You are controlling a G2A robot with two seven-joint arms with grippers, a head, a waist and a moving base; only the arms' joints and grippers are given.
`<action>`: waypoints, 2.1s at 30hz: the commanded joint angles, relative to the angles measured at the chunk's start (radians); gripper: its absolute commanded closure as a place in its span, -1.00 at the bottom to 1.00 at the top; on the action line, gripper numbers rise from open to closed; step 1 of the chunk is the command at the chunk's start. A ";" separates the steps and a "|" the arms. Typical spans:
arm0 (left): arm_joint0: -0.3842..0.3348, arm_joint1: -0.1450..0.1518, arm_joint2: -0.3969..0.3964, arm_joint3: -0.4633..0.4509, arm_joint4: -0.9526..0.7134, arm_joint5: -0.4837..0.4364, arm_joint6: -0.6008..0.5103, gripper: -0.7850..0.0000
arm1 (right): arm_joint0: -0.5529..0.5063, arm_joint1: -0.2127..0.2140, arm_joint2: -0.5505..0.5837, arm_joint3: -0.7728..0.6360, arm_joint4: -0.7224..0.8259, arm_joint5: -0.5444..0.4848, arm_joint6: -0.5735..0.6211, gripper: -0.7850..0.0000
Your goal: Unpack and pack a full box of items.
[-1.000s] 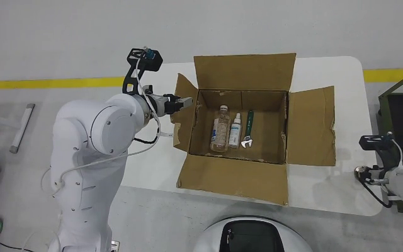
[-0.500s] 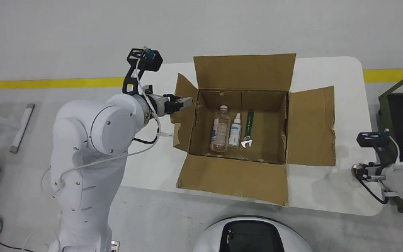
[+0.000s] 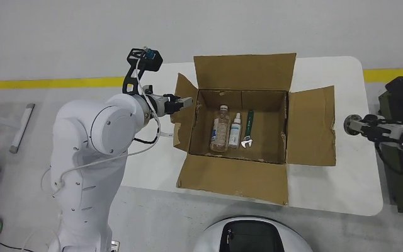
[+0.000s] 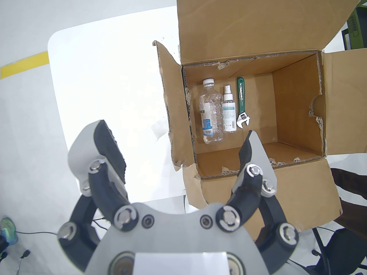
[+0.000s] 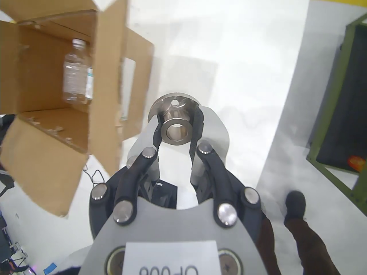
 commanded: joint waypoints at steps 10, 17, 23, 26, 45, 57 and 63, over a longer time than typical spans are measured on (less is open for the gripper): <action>0.000 0.000 0.000 0.000 0.000 0.000 0.000 -1.00 | 0.198 0.019 -0.200 -0.110 0.085 -0.004 0.033 1.00; 0.000 0.000 0.000 0.000 0.000 0.000 0.000 -1.00 | 0.424 0.011 -0.531 -0.058 0.036 0.042 0.025 1.00; 0.000 0.000 0.000 0.000 0.000 0.000 0.000 -1.00 | 0.645 -0.037 -0.827 0.061 -0.013 0.132 -0.002 1.00; 0.000 0.000 0.000 0.000 0.000 0.000 0.000 -1.00 | 0.744 -0.068 -0.956 0.122 -0.051 0.179 -0.005 1.00; 0.000 0.000 0.000 0.000 0.000 0.000 0.000 -1.00 | 1.019 -0.206 -1.469 0.483 -0.184 0.219 -0.022 0.51; 0.000 0.000 0.000 0.000 0.000 0.000 0.000 -1.00 | 1.107 -0.177 -1.403 0.424 0.046 0.258 -0.062 -0.38; 0.000 0.000 0.000 0.000 0.000 0.000 0.000 -1.00 | 1.013 -0.070 -1.027 0.297 0.273 0.252 -0.060 -0.58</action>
